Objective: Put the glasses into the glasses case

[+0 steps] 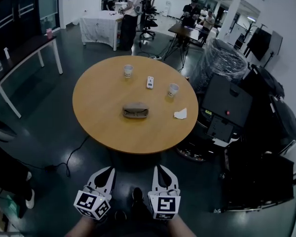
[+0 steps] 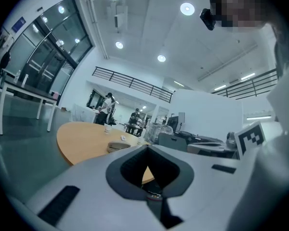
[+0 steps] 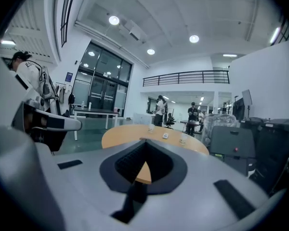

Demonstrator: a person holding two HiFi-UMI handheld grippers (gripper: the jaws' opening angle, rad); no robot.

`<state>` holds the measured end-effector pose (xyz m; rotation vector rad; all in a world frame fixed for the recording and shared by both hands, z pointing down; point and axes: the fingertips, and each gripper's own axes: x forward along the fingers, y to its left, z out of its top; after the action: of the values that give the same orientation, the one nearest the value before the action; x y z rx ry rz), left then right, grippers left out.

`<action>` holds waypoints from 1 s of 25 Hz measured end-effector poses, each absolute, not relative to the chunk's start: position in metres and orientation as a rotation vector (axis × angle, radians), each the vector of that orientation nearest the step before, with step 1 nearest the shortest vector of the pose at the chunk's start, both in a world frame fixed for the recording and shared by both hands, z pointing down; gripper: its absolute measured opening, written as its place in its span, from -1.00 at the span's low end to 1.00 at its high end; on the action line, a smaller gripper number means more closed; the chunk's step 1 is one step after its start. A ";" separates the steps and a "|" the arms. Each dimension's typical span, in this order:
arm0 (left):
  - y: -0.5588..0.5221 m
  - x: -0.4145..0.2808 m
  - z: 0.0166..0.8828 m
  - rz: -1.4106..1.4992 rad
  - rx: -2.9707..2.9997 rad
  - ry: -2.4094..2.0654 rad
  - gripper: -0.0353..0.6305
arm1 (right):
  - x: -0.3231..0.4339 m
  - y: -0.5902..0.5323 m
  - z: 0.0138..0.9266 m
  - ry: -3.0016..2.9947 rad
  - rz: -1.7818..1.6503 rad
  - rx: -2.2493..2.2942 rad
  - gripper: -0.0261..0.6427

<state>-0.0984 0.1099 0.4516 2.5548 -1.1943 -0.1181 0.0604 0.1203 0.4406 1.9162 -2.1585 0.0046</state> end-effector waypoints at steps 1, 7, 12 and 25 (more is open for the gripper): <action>0.112 -0.097 0.453 -0.116 2.556 -1.186 -0.88 | 0.061 0.124 0.441 -2.154 0.006 1.919 -0.96; 0.120 -0.094 0.454 -0.120 2.575 -1.143 -0.88 | 0.062 0.135 0.444 -2.111 0.004 1.936 -0.96; 0.122 -0.094 0.454 -0.118 2.586 -1.128 -0.88 | 0.059 0.137 0.443 -2.102 -0.010 1.937 -0.96; 0.130 -0.117 0.458 -0.118 2.549 -1.178 -0.88 | 0.035 0.144 0.449 -2.128 0.009 1.889 -0.96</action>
<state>-0.1168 0.1302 0.4580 2.5492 -1.1781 -0.1176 0.0354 0.1442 0.4490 1.8888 -2.1285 0.0093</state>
